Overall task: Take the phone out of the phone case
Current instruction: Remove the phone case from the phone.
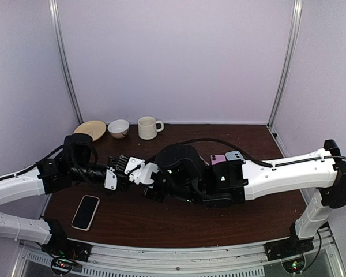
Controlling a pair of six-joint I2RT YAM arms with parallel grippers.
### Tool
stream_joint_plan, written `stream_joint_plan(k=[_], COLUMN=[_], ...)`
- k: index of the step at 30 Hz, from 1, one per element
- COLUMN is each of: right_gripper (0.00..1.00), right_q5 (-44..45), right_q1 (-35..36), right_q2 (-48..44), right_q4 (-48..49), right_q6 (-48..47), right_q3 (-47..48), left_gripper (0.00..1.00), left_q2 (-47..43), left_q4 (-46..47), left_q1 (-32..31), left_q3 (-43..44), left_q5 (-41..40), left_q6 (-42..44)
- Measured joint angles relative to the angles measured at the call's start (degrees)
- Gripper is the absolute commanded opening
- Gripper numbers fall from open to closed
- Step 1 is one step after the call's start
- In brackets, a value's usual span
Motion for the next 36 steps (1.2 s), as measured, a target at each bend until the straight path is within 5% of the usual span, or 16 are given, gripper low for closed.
stream_joint_plan(k=[36], right_gripper=[0.00], right_q5=[2.49], right_q1=[-0.17], right_q2=[-5.03], right_q4=[8.81], right_q6=[2.16], right_q3=[-8.68], left_gripper=[0.00], left_q2=[-1.49], left_q4=[3.98], left_q1=[0.24], left_q3=[-1.62], left_q5=[-2.84], left_q6=[-2.97])
